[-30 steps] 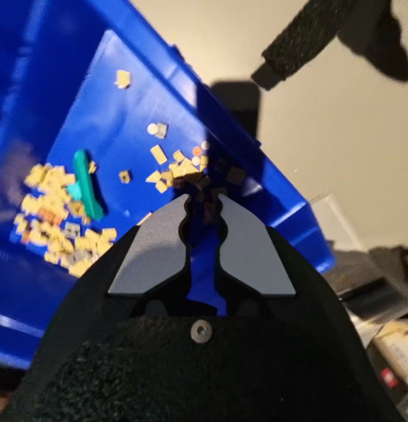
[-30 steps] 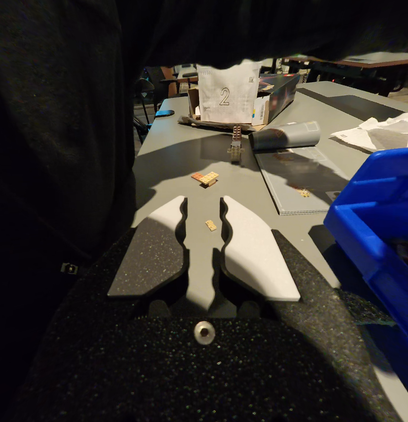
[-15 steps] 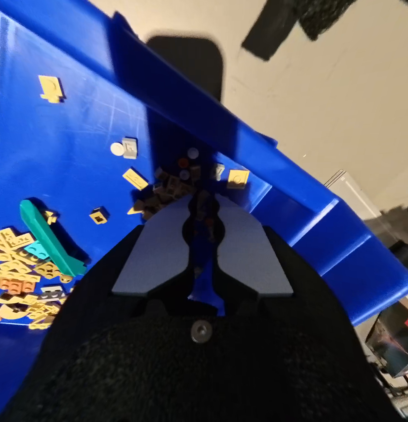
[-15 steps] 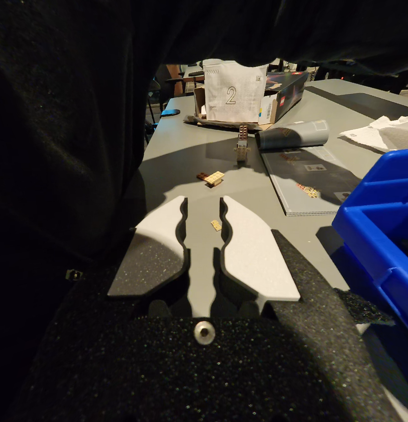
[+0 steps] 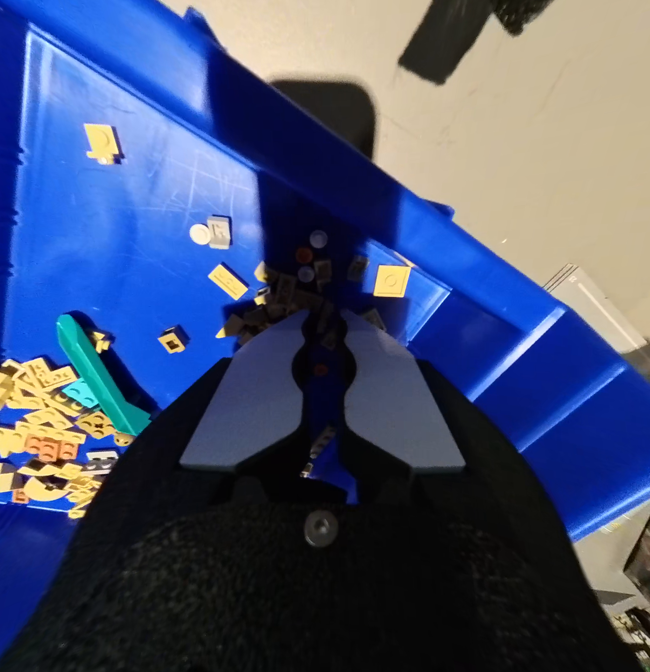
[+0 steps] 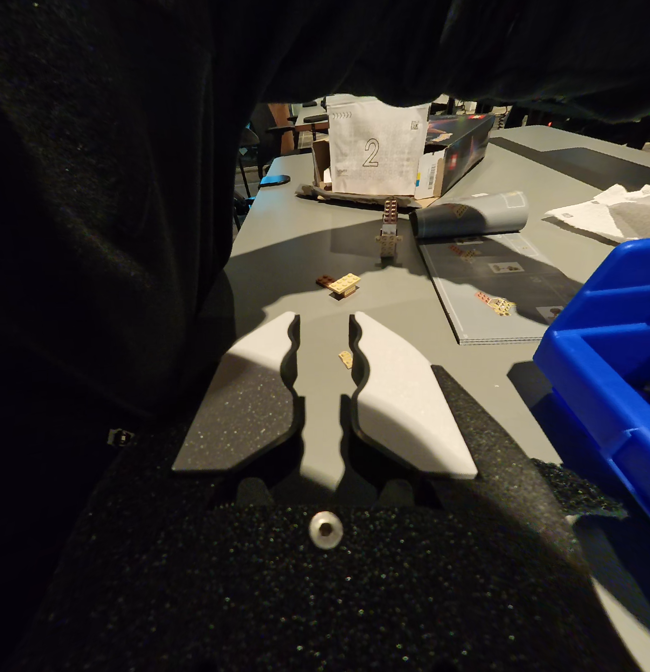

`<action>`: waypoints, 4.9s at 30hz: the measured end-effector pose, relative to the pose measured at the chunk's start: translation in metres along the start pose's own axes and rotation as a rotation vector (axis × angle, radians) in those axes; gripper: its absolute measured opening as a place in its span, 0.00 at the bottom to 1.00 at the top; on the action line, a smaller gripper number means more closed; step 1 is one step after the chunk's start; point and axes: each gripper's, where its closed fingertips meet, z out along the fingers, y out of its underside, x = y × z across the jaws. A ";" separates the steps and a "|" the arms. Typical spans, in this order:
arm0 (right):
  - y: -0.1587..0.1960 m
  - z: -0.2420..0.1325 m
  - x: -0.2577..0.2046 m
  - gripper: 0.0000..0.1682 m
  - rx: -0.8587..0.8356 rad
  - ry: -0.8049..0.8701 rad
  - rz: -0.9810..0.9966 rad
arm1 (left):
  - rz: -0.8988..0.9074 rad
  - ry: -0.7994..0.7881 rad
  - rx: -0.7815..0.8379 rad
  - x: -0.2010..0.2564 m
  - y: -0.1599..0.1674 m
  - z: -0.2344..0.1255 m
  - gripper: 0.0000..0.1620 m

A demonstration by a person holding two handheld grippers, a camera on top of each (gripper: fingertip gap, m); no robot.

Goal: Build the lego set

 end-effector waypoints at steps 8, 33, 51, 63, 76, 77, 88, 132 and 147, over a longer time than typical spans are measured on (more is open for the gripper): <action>0.000 0.000 0.000 0.15 0.002 -0.001 0.003 | -0.026 0.000 0.006 0.003 0.004 -0.001 0.03; 0.000 0.001 -0.004 0.15 -0.004 -0.011 -0.004 | -0.256 -0.026 0.013 0.002 0.003 -0.011 0.04; 0.000 0.001 -0.006 0.15 -0.005 -0.019 -0.008 | -0.235 0.014 -0.020 0.009 0.000 -0.004 0.04; -0.001 0.001 -0.006 0.15 -0.001 -0.018 -0.008 | -0.244 0.005 -0.044 0.005 0.001 0.000 0.06; -0.001 0.000 -0.006 0.15 0.000 -0.019 -0.006 | -0.253 0.013 -0.053 0.006 -0.001 0.000 0.07; -0.001 0.001 -0.006 0.15 0.000 -0.019 -0.006 | -0.255 0.015 -0.053 0.006 -0.001 0.000 0.07; -0.001 0.001 -0.006 0.15 -0.001 -0.022 -0.004 | -0.255 0.026 -0.075 0.007 0.001 0.002 0.08; 0.006 -0.003 0.021 0.15 -0.052 0.142 -0.072 | -1.179 -0.258 0.568 0.178 -0.102 0.020 0.05; 0.006 -0.003 0.022 0.15 -0.051 0.130 -0.057 | -1.254 -0.268 0.561 0.169 -0.092 0.030 0.07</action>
